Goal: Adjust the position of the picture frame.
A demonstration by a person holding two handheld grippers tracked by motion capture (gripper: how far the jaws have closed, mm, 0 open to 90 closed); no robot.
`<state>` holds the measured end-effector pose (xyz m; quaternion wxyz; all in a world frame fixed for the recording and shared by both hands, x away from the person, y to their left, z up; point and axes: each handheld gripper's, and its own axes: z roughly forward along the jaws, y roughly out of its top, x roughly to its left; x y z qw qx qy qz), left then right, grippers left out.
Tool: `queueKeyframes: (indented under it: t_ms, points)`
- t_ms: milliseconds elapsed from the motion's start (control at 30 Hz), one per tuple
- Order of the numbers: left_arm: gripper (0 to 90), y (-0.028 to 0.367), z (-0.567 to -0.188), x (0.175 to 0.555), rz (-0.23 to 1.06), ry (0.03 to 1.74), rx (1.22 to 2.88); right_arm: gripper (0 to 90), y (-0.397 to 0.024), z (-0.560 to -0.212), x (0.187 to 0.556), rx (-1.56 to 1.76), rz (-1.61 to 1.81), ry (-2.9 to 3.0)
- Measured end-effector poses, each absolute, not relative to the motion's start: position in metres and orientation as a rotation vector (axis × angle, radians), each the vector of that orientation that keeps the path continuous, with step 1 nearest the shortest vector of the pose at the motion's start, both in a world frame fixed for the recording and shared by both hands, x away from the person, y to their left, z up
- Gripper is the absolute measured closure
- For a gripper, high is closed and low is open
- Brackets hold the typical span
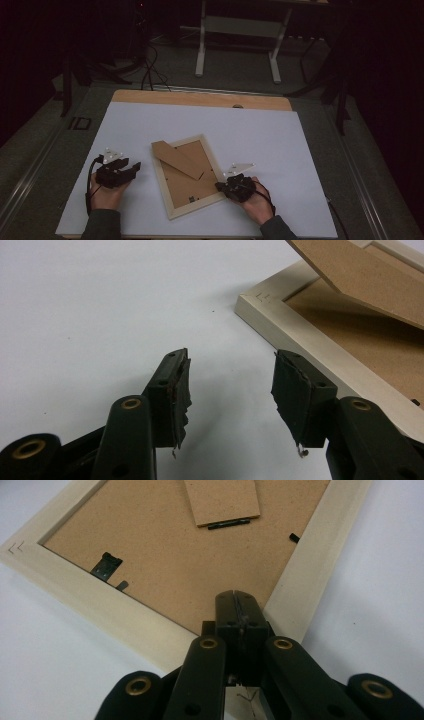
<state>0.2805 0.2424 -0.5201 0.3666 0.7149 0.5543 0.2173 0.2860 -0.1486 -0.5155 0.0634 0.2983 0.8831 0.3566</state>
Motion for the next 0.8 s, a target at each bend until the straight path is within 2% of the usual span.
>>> queueKeyframes:
  t_ms: [800]
  points:
    - [49.3,0.243,-0.521,0.281,0.561,1.430,1.837,89.9,-0.160,-0.515,0.299,0.935,1.059,2.633]
